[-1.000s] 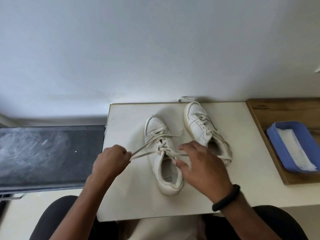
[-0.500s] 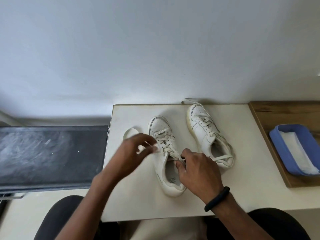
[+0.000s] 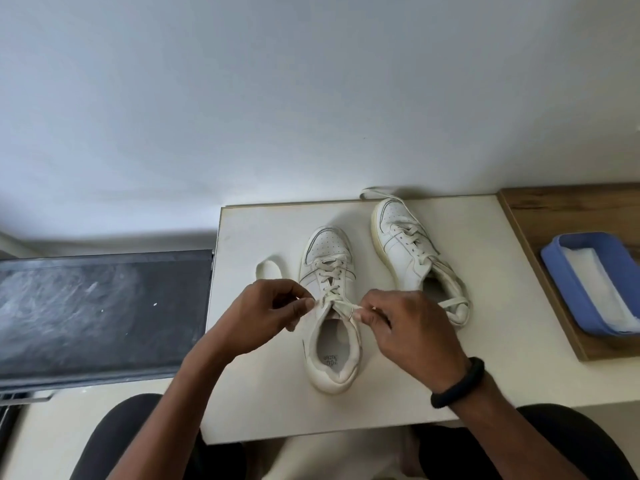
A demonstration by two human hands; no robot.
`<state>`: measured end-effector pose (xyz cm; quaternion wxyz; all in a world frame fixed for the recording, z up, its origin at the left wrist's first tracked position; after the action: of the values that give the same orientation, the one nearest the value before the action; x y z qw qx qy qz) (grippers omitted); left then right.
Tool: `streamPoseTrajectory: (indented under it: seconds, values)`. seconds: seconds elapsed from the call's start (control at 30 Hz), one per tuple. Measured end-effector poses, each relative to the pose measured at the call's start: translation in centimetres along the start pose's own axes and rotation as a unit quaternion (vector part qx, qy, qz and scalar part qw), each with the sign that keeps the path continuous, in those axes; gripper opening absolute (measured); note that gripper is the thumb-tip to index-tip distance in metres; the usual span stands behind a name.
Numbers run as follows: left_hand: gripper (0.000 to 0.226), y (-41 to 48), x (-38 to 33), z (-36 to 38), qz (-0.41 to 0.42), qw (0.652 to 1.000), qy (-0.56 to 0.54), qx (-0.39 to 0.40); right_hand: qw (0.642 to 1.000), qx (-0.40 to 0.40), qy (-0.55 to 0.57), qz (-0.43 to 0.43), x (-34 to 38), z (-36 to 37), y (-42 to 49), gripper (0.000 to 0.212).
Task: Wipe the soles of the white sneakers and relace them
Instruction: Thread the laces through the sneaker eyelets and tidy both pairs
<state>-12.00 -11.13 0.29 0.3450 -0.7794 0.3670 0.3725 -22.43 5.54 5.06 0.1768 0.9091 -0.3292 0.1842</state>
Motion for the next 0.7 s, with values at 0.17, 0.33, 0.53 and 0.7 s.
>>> streamPoseTrajectory:
  seconds: [0.17, 0.33, 0.53, 0.7]
  values:
    - [0.024, -0.3, -0.9, -0.1, -0.001, 1.000, -0.021, -0.023, 0.993, -0.056, 0.097, -0.046, -1.2, -2.1, 0.5, 0.015]
    - [0.018, -0.3, -0.8, -0.3, 0.009, 1.000, -0.014, -0.027, 0.996, -0.051, 0.077, -0.017, -2.0, -2.1, 0.4, 0.014]
    - [0.018, 0.3, 0.7, -1.1, 0.000, 0.998, 0.045, -0.038, 0.999, -0.030, -0.029, 0.034, -2.9, -1.0, 0.5, 0.016]
    - [0.016, 0.3, 0.8, -1.1, 0.005, 0.998, 0.050, -0.026, 0.997, -0.048, -0.048, 0.045, -3.0, -1.4, 0.7, 0.013]
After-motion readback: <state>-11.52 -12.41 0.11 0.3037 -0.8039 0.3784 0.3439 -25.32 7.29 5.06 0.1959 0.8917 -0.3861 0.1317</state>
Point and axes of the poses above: each hand's wrist, its own y-axis towards the middle knuckle, its own z-axis out of the palm, x = y × z, the point moved 9 cm from there along y, towards the middle knuckle, and after that the axes turned 11 degrees about -x, right-handed, at the moved point
